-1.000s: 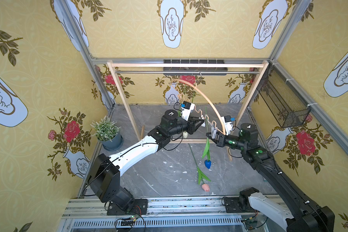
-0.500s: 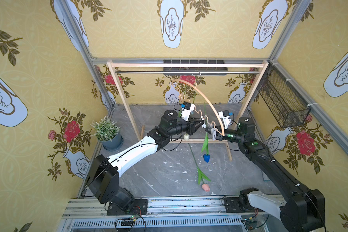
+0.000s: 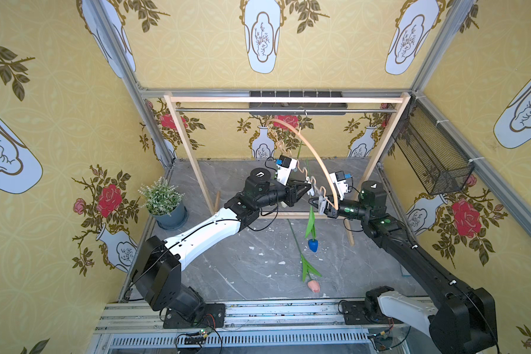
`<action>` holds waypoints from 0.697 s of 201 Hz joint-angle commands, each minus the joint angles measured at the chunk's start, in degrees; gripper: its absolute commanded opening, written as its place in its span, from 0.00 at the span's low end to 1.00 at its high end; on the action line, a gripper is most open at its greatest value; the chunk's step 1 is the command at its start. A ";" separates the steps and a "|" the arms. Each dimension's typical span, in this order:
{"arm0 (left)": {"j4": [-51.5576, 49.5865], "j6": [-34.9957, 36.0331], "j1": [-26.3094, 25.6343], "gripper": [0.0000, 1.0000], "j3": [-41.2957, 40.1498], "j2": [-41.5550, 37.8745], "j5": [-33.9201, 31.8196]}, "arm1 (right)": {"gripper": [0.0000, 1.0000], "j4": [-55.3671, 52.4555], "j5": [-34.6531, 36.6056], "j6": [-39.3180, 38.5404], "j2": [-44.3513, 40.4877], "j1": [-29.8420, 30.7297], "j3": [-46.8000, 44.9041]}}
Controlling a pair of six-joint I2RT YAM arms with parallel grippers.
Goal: Dry the flowers on a clothes hanger
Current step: Clamp the flower onto the hanger.
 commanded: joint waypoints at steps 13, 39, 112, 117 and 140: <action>2.07 -0.04 0.04 0.19 -0.58 -0.07 0.42 | 0.00 4.72 -0.58 0.50 -0.75 0.62 0.40; 2.30 -0.32 0.02 0.19 -0.72 -0.05 0.58 | 0.00 4.53 0.05 0.30 -0.59 0.60 0.99; 2.46 -0.18 0.05 0.26 -0.96 -0.40 0.31 | 0.00 1.15 0.89 -2.11 -1.41 0.54 2.39; 2.54 -0.31 0.04 0.26 -1.00 -0.40 0.23 | 0.00 0.98 0.87 -2.27 -1.45 0.63 2.45; 2.24 -0.40 0.10 0.24 -0.67 -0.33 0.48 | 0.00 -0.72 0.91 -3.72 -1.46 0.53 3.04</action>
